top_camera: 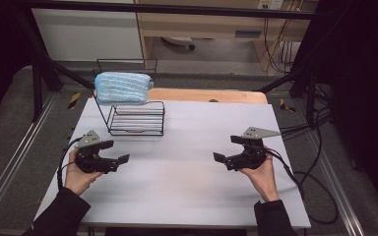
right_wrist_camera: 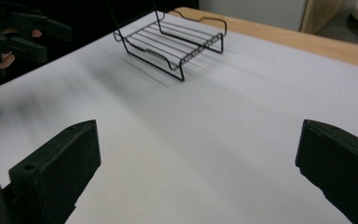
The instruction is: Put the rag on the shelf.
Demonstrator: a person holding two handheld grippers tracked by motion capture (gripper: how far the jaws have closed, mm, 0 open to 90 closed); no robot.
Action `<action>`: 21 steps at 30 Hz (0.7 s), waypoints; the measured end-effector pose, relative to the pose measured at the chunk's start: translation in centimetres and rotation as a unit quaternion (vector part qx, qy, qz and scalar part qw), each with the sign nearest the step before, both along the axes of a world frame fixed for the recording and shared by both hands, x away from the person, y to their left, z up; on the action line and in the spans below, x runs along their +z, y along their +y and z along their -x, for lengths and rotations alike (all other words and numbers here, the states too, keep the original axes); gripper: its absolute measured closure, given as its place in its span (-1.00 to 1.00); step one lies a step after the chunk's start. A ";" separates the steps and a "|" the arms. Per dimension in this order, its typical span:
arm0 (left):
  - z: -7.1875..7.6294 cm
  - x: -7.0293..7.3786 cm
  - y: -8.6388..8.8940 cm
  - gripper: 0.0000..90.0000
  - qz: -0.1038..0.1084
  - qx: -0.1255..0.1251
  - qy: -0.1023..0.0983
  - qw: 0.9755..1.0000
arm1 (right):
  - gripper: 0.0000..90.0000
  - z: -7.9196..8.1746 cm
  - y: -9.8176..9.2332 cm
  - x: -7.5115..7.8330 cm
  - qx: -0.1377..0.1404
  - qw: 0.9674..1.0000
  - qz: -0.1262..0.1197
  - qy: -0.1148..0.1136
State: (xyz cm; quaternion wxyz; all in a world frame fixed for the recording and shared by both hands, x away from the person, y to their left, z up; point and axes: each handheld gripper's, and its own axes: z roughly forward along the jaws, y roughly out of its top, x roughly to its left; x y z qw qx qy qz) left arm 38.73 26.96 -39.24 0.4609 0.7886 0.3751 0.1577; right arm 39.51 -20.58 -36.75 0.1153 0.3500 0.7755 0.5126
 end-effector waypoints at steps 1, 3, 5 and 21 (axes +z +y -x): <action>0.1 -0.5 0.0 -0.71 -0.001 -0.001 0.002 1.000 | -0.99 0.2 -0.4 -0.5 -0.002 1.000 0.001 0.004; 0.4 -1.3 0.0 -0.71 -0.002 -0.002 0.005 1.000 | -0.99 0.5 -1.1 -1.5 -0.006 1.000 0.001 0.007; 0.6 -2.1 0.1 -0.70 -0.006 -0.007 0.011 1.000 | -0.99 0.9 -1.9 -2.7 -0.010 1.000 0.003 0.012; 1.5 -4.7 0.4 -0.69 -0.023 -0.017 0.018 0.999 | -0.99 2.8 -5.8 -7.4 -0.031 0.999 0.000 0.033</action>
